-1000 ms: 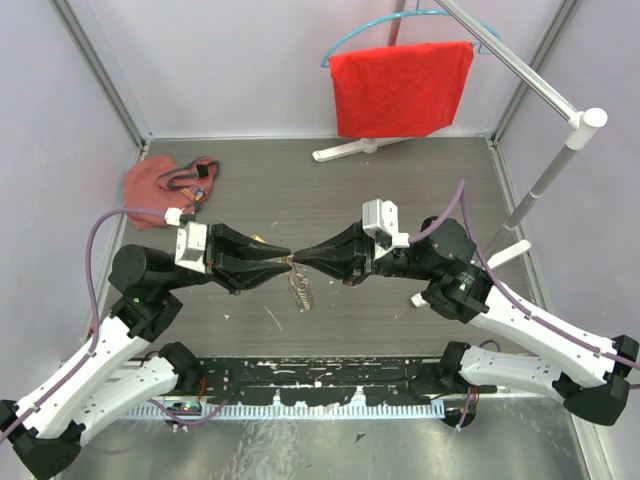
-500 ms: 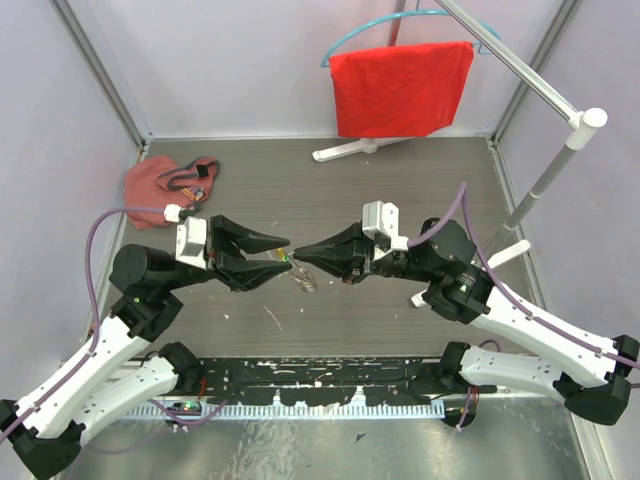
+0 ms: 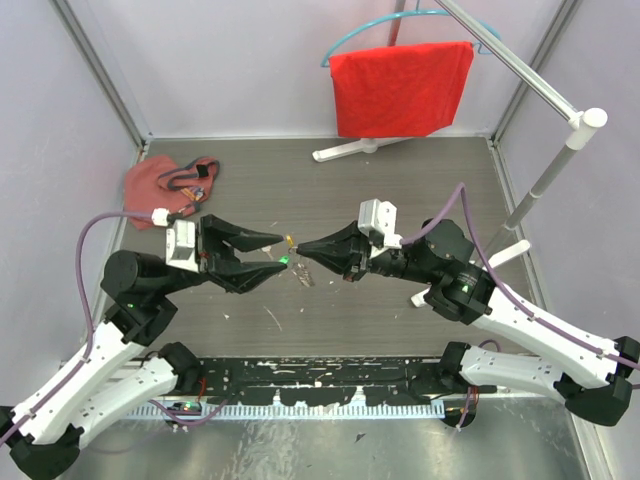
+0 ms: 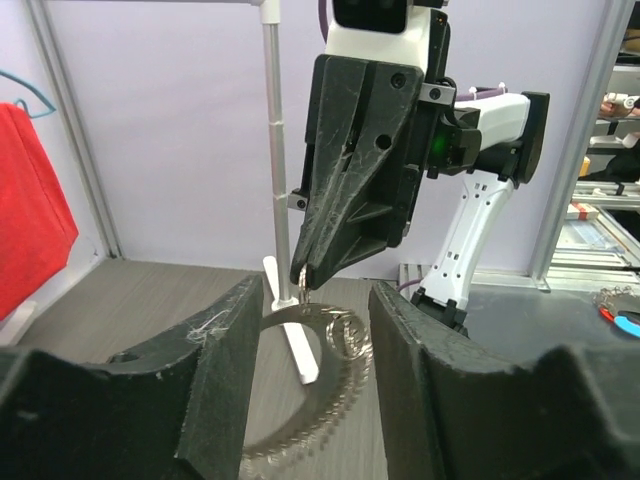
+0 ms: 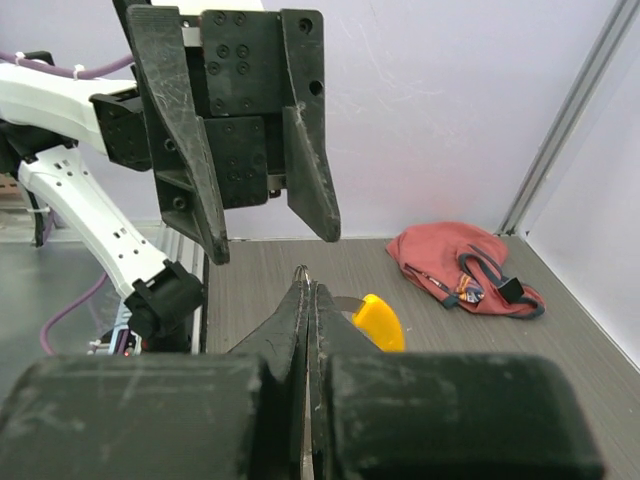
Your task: Put the keys on the keyring
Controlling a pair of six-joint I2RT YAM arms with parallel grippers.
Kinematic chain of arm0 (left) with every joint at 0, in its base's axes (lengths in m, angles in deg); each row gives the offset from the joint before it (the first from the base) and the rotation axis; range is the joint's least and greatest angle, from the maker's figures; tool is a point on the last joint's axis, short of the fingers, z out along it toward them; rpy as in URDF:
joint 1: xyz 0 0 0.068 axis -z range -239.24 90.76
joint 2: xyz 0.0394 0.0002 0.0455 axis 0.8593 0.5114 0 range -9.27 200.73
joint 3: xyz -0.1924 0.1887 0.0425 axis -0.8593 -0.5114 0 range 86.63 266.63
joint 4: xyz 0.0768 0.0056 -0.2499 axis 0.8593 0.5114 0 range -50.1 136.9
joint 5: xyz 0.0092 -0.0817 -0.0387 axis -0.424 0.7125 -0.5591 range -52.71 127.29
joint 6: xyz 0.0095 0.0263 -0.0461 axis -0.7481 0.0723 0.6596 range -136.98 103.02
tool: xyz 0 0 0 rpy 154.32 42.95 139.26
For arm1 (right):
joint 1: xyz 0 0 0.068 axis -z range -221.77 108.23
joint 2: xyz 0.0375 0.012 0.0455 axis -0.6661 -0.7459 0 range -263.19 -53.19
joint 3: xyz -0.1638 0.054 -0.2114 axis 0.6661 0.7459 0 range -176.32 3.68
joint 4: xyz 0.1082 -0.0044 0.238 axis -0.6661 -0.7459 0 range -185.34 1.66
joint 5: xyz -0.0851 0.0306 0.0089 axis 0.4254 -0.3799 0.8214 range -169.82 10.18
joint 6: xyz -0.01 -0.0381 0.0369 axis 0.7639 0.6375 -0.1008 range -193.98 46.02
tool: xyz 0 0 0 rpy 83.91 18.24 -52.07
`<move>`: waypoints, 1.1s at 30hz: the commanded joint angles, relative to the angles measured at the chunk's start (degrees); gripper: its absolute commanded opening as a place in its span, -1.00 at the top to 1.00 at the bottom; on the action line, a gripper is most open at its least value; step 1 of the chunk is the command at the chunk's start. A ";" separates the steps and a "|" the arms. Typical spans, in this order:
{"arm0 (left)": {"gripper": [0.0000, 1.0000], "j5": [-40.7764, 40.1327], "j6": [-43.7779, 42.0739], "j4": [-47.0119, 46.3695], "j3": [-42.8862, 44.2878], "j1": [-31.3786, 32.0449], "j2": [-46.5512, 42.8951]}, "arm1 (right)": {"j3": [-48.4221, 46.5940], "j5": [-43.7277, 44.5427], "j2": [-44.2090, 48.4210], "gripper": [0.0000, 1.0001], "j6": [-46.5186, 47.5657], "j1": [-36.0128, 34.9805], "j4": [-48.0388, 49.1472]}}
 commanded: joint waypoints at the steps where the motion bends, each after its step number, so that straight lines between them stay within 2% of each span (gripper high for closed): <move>1: -0.02 0.39 -0.41 -1.52 1.29 0.27 -0.31 | -1.09 1.97 0.66 0.98 0.76 0.00 2.20; 12: 0.19 0.90 0.69 -2.82 0.51 0.36 1.74 | -1.17 0.78 0.78 0.98 -0.20 0.03 3.88; 20: 0.40 1.63 1.61 -4.47 0.78 0.28 3.22 | -1.04 0.02 0.88 0.98 -0.99 -0.02 4.16; 26: 0.42 2.52 2.01 -4.83 0.66 0.57 3.56 | -1.00 -0.15 1.11 0.98 -1.11 -0.01 4.51; 33: 0.67 2.63 2.01 -5.12 0.60 0.95 3.83 | -1.00 -0.55 1.06 0.98 -1.37 0.05 4.53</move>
